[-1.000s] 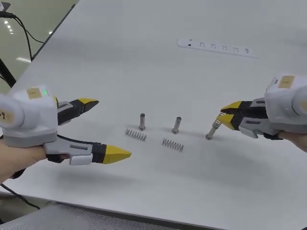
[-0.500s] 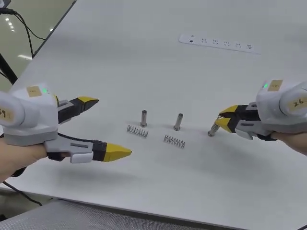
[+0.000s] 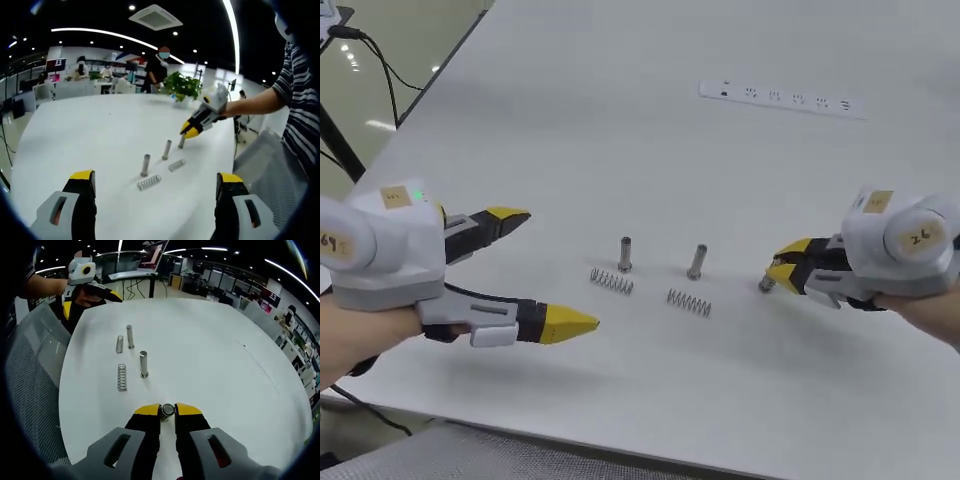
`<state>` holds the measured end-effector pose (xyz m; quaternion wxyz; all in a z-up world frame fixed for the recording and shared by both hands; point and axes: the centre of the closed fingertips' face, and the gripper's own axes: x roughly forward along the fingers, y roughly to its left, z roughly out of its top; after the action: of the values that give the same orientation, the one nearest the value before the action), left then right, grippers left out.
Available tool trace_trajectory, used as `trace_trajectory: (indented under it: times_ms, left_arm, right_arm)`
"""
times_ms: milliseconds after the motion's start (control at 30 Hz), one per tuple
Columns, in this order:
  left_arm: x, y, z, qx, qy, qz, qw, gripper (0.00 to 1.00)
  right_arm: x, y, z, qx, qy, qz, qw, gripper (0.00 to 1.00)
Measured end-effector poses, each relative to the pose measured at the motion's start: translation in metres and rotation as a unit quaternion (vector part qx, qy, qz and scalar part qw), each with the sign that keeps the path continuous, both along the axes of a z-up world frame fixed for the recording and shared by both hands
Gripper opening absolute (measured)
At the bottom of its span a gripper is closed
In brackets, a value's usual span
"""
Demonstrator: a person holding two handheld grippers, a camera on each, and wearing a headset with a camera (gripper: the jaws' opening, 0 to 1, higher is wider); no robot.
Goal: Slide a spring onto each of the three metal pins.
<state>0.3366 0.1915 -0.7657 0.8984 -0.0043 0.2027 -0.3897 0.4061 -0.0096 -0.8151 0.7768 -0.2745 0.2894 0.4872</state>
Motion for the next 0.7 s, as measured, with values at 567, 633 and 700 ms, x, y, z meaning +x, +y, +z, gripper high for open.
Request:
trace_trajectory:
  times_ms: [567,633,700]
  left_arm:
    - [0.002,0.003,0.005,0.004,-0.003,0.0,1.0,0.97]
    - [0.003,0.003,0.007,-0.001,-0.003,0.001,1.0,0.98]
    - [0.003,0.003,0.007,-0.001,-0.002,0.0,1.0,0.98]
  right_arm:
    - [-0.003,0.002,0.008,0.006,0.005,-0.002,1.0,0.11]
    - [-0.004,0.003,0.012,0.013,0.007,-0.005,0.9999,0.11]
    - [-0.005,0.004,0.015,0.018,0.006,-0.005,0.9998,0.11]
